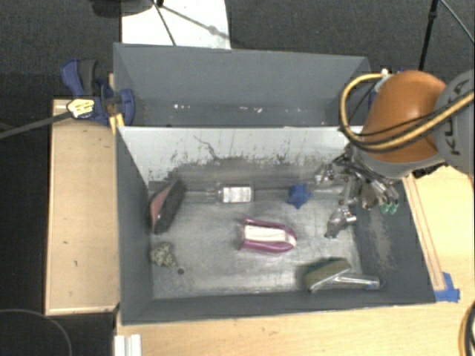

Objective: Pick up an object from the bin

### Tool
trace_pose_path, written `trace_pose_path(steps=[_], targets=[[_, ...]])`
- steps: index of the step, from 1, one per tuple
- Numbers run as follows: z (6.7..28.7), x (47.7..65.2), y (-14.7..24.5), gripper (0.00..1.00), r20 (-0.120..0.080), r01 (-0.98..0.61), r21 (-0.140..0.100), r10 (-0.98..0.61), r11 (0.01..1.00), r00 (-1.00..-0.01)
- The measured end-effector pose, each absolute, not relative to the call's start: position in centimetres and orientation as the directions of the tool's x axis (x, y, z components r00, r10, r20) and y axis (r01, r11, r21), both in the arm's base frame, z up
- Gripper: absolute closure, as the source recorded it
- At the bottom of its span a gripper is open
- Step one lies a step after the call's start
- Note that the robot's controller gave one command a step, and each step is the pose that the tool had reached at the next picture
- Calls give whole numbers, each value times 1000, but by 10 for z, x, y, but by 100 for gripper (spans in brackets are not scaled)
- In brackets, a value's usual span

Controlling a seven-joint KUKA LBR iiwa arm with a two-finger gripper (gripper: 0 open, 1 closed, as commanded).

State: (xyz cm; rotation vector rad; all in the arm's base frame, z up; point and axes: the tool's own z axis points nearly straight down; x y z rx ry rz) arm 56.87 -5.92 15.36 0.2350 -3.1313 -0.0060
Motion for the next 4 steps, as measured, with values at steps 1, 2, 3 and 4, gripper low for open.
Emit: trace_pose_path(steps=[1, 2, 3, 4], targets=[[139, 559, 31, 0, -1, -323, 4, -323, 946, -946], [72, 538, 41, 0, -10, -407, -2, -407, 914, -914], [75, 540, 42, 100, -19, -410, -5, -410, 912, -912], [198, 532, 16, 100, -4, -770, -4, -770, 638, -638]])
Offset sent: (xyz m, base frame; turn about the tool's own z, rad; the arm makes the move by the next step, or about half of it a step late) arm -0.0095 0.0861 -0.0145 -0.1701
